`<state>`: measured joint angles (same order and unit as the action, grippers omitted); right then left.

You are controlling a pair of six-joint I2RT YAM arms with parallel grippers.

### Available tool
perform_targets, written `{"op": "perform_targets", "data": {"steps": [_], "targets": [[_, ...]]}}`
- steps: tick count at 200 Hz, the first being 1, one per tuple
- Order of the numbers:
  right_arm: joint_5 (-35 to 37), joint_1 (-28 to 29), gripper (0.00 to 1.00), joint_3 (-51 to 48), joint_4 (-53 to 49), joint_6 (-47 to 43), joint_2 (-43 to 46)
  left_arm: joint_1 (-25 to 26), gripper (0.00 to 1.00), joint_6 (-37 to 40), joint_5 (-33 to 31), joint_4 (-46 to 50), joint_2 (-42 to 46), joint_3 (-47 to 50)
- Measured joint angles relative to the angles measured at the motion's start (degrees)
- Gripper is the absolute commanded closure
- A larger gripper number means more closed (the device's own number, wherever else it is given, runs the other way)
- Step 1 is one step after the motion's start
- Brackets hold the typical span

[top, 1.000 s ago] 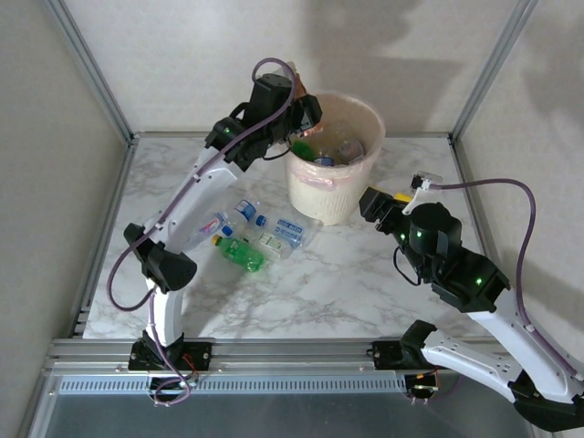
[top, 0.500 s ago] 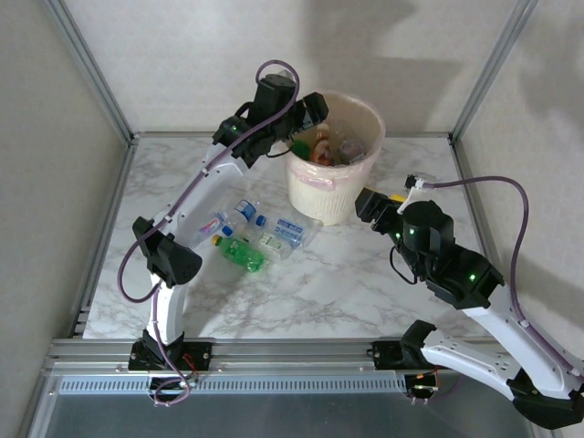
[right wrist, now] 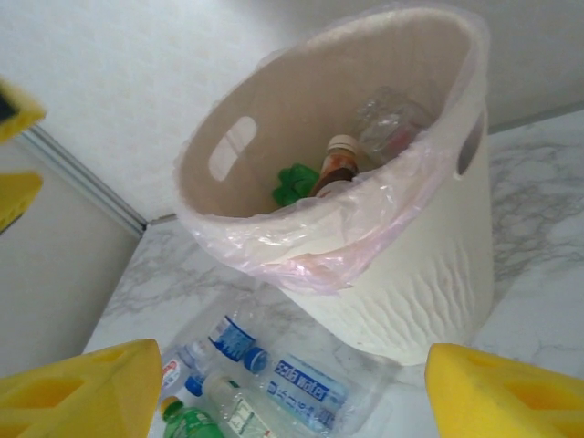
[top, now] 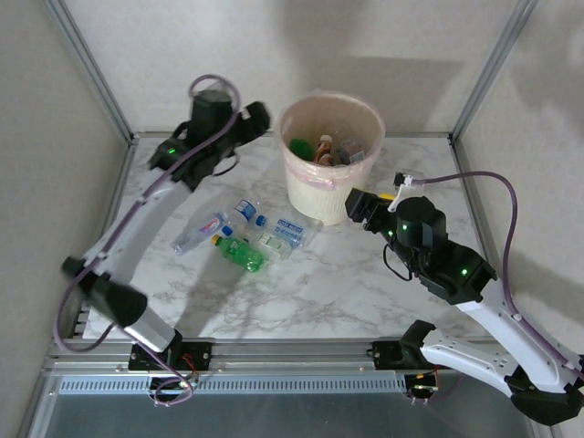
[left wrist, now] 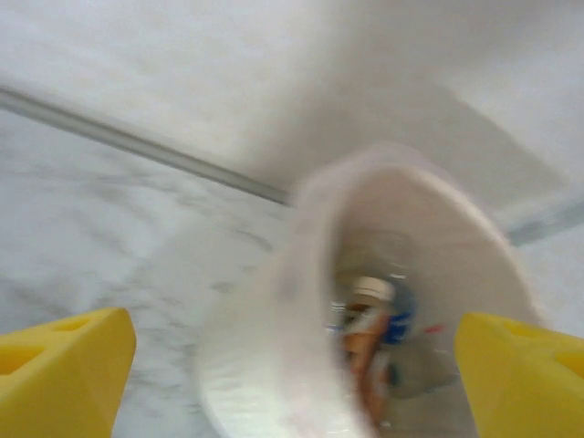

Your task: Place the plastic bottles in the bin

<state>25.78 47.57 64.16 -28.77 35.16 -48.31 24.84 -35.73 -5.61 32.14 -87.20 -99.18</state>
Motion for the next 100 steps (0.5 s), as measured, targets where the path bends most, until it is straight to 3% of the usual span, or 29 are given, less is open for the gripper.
{"op": "perform_targets", "data": {"steps": [37, 66, 100], "targets": [[-3.1, 0.2, 0.22, 0.0, 2.2, -0.5, -2.1, -12.0, 0.06, 1.1, 0.1, -2.2, 12.2, 20.9], [-4.0, 0.5, 0.22, -0.4, 2.9, -0.9, -2.8, -14.6, 0.05, 5.0, 0.5, -1.2, 12.1, 29.7], [-4.7, 0.5, 0.21, -0.8, 3.5, -0.9, -3.6, -15.1, 0.01, 11.0, 0.7, 0.7, 6.8, 33.0]]}}
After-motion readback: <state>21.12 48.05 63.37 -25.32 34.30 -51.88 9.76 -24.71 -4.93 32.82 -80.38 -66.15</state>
